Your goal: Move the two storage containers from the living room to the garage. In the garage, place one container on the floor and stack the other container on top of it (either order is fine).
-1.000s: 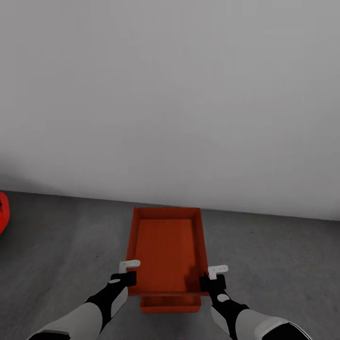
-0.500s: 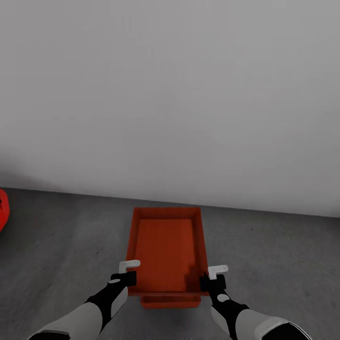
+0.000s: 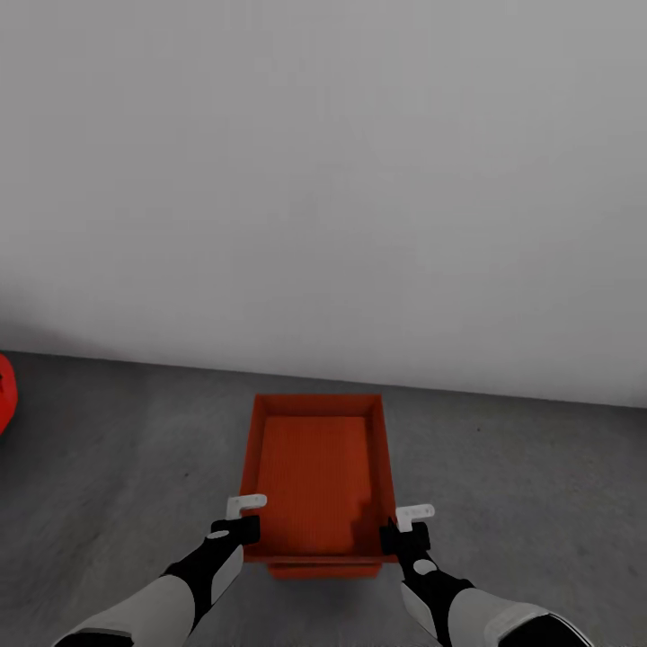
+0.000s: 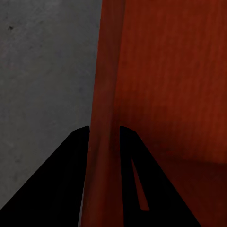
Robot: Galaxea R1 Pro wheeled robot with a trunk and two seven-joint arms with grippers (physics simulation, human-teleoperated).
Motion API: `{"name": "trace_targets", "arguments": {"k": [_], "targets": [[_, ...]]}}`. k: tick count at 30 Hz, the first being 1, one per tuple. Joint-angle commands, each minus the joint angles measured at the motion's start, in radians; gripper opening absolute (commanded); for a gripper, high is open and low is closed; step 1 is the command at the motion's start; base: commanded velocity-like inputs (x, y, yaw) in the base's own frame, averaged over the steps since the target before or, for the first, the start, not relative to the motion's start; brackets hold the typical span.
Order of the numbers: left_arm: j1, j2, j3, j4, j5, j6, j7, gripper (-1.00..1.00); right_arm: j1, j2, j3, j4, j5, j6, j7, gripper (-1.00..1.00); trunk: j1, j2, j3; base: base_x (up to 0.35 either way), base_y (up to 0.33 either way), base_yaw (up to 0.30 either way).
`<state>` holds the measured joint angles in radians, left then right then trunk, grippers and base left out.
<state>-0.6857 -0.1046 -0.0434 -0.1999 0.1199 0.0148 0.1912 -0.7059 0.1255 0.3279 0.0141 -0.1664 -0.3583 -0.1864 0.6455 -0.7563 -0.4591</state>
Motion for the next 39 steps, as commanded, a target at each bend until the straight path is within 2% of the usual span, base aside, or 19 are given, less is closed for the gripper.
{"name": "trace_targets", "arguments": {"k": [1, 39], "targets": [[0.000, 0.009, 0.008, 0.002, 0.007, 0.002, 0.011, -1.00, -0.001, 0.000, -0.020, -0.002, -0.010, -0.014, -0.004, -1.00, 0.000, -0.001, -0.003, 0.000, 0.000, 0.000], [0.000, 0.008, 0.008, 0.002, 0.007, 0.002, 0.011, -1.00, -0.001, 0.000, -0.020, -0.001, -0.010, -0.014, -0.003, -1.00, 0.000, -0.001, -0.059, 0.000, 0.000, 0.000]]}}
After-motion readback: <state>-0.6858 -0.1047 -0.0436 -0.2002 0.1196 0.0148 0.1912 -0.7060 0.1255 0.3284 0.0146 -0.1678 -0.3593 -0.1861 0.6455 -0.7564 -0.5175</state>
